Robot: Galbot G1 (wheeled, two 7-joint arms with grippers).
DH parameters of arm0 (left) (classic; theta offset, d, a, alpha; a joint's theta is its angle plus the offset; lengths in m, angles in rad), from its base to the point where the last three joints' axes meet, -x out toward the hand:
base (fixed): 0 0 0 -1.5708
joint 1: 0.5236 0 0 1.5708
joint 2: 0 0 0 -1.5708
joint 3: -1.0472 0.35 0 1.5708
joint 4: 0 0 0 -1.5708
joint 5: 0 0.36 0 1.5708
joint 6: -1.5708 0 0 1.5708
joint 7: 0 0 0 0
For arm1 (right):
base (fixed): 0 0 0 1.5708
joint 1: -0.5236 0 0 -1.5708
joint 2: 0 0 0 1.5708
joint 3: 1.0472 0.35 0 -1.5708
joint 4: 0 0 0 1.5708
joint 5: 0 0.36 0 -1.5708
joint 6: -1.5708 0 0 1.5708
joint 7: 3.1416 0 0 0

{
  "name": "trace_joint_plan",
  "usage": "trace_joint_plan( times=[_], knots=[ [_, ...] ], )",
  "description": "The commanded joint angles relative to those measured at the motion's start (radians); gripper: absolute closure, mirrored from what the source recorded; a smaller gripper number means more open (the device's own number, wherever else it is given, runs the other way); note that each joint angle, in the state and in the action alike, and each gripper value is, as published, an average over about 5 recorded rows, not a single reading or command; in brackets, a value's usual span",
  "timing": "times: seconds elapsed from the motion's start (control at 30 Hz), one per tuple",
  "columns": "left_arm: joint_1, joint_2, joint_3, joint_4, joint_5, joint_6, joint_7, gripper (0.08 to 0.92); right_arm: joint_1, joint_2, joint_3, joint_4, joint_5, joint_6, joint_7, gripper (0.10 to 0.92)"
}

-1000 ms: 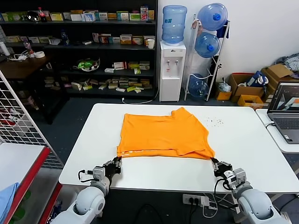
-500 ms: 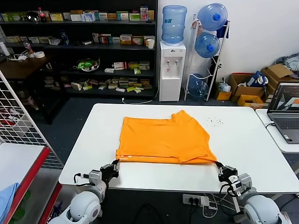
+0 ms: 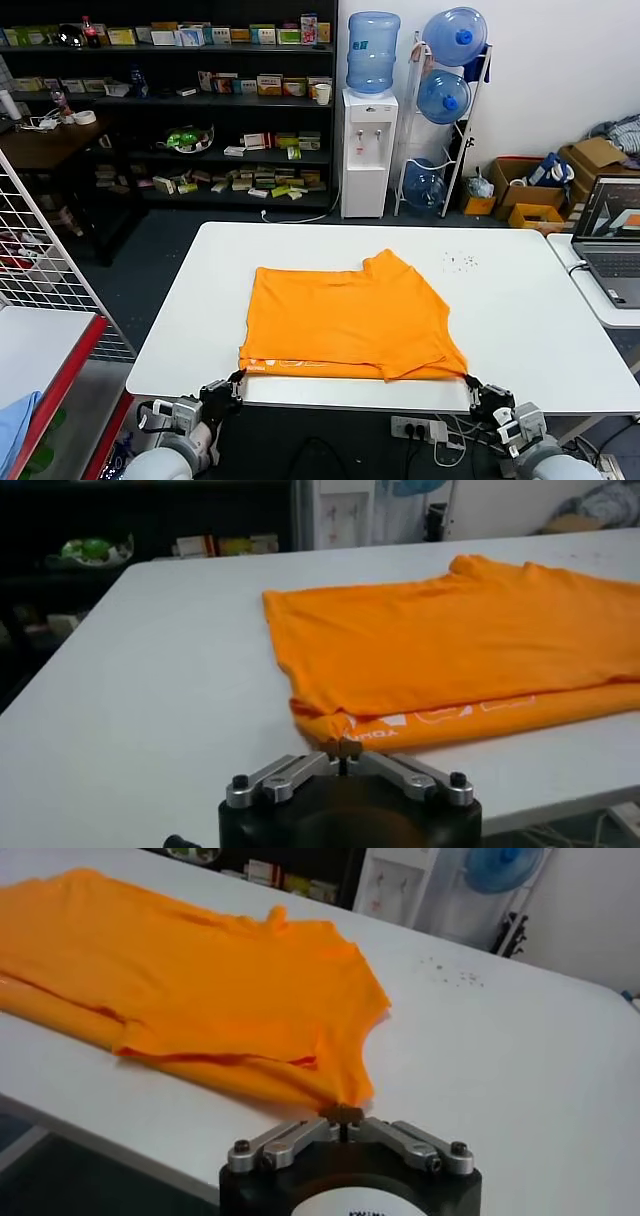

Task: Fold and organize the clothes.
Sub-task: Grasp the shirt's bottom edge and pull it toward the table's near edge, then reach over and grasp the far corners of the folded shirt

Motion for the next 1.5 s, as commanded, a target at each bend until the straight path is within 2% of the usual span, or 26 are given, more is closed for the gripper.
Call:
trace_joint_plan(
  times=[0.03,0.17,0.37,0.5,0.63,0.8,0.93,1.1,1.5],
  knots=[
    [0.089,0.036,-0.007,-0.084,0.011,0.042,-0.018,0.87,-0.116,-0.003,0.016,0.12,0.032,-0.086,0.062,0.898],
    [0.064,0.034,-0.004,-0.093,0.0,0.067,-0.035,0.76,-0.092,-0.005,0.034,0.123,0.085,-0.106,0.073,0.827],
    [0.043,0.056,-0.018,-0.126,-0.047,0.124,-0.045,0.587,-0.052,-0.026,0.071,0.139,0.177,-0.145,0.105,0.654],
    [0.004,0.062,-0.04,-0.134,-0.056,0.119,-0.043,0.474,-0.008,-0.051,0.091,0.14,0.207,-0.091,0.101,0.533],
    [-0.091,0.041,-0.04,-0.081,-0.041,0.079,-0.016,0.361,0.109,-0.065,0.07,0.085,0.234,0.016,0.064,0.42],
    [-0.265,0.001,-0.001,0.046,-0.045,0.001,0.046,0.222,0.321,-0.06,-0.011,-0.081,0.278,0.062,0.003,0.276],
    [-0.435,-0.036,0.056,0.181,-0.079,-0.009,0.062,0.182,0.53,-0.052,-0.101,-0.24,0.347,0.035,-0.056,0.211],
    [-0.597,-0.105,0.137,0.368,-0.118,-0.002,0.069,0.177,0.769,-0.016,-0.215,-0.445,0.379,-0.036,-0.118,0.203],
    [-0.859,-0.238,0.267,0.742,-0.157,0.033,0.115,0.177,1.058,0.133,-0.345,-0.812,0.297,-0.085,-0.221,0.203]
  ],
)
